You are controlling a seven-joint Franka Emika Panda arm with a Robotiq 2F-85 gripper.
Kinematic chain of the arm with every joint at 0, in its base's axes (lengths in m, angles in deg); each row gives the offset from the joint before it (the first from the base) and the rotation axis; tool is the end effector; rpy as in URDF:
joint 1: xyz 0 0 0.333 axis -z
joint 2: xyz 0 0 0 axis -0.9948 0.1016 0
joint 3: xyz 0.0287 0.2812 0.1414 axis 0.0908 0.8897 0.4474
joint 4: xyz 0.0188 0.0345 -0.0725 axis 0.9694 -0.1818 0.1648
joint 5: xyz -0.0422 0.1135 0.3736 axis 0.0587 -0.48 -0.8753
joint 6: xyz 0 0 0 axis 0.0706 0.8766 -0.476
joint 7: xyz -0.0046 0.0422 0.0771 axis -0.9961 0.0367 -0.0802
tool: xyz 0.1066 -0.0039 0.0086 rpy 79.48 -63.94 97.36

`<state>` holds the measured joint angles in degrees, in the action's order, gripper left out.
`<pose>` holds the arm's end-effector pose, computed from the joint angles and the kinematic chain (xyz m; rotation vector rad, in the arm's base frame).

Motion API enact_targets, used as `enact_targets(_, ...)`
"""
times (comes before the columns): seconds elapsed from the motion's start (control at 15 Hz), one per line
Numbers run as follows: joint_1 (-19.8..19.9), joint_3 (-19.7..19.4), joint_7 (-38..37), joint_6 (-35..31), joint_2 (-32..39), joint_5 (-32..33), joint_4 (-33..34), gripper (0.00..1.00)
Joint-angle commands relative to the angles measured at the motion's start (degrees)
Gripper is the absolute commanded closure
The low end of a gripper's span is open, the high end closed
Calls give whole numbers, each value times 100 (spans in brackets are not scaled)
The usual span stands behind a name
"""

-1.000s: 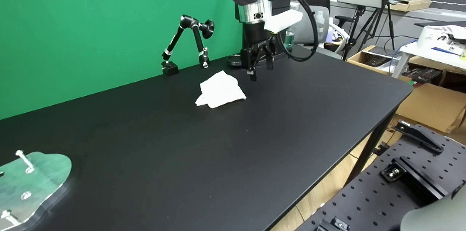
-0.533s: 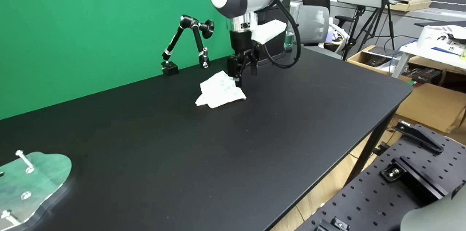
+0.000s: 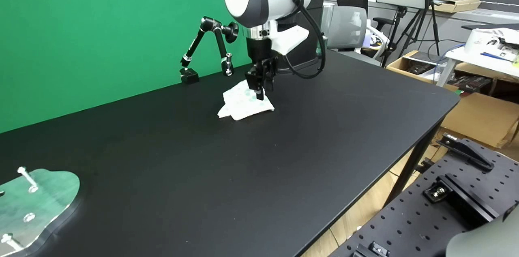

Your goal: Put the cloth on the stand

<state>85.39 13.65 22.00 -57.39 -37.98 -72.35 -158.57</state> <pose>0.5666 0.0204 0.1901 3.0064 0.7319 -0.0461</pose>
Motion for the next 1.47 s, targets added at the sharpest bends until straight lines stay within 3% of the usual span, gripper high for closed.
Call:
enact_targets(0.0,2,24,-30,-164,113,29,74,75)
enact_targets(0.27,10,46,-75,-200,122,-20,69,99)
enact_targets(0.93,-133,-79,-425,-121,-457,89,142,100)
enact_targets(1.13,-302,-141,-696,554,-758,201,582,100)
enact_targets(1.4,-643,-112,-1278,1954,-1082,568,1513,100)
